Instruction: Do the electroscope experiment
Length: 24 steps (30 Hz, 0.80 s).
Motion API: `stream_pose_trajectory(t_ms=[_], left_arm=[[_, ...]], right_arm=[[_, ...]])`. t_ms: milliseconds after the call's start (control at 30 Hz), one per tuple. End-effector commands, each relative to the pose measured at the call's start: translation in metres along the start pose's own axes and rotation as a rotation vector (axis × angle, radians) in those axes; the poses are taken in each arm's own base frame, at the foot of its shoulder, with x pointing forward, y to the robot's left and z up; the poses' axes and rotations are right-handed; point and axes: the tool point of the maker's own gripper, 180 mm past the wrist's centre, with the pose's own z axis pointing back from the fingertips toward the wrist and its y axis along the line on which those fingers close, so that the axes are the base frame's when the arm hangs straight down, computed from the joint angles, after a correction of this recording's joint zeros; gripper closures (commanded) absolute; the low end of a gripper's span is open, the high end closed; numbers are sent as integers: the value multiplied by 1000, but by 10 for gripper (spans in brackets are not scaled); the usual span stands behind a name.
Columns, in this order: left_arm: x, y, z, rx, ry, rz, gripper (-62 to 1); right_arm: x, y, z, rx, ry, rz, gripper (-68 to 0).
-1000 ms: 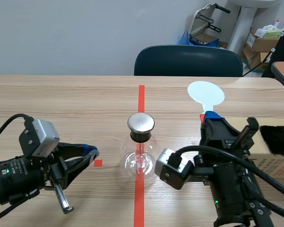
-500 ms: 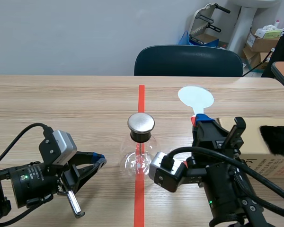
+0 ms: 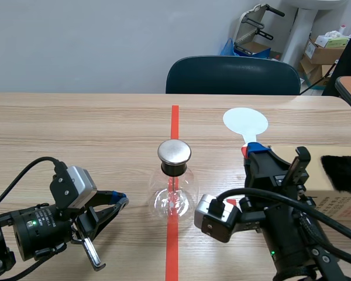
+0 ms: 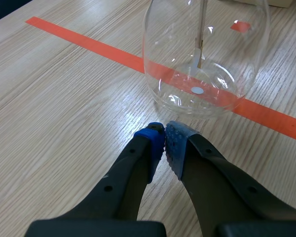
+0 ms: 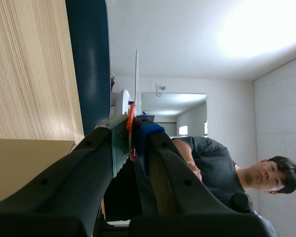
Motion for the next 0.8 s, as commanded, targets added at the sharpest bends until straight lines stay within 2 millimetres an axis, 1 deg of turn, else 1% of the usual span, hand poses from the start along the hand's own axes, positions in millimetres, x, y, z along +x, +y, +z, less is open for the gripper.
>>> stream_pose_trajectory(t_ms=[0, 767], left_arm=[[10, 3, -3, 7, -38, -2, -55], [11, 3, -3, 7, -42, -1, -56]], right_arm=[[-5, -12, -5, -43, 2, 14, -6], [-4, -13, -4, -52, -13, 21, -6]])
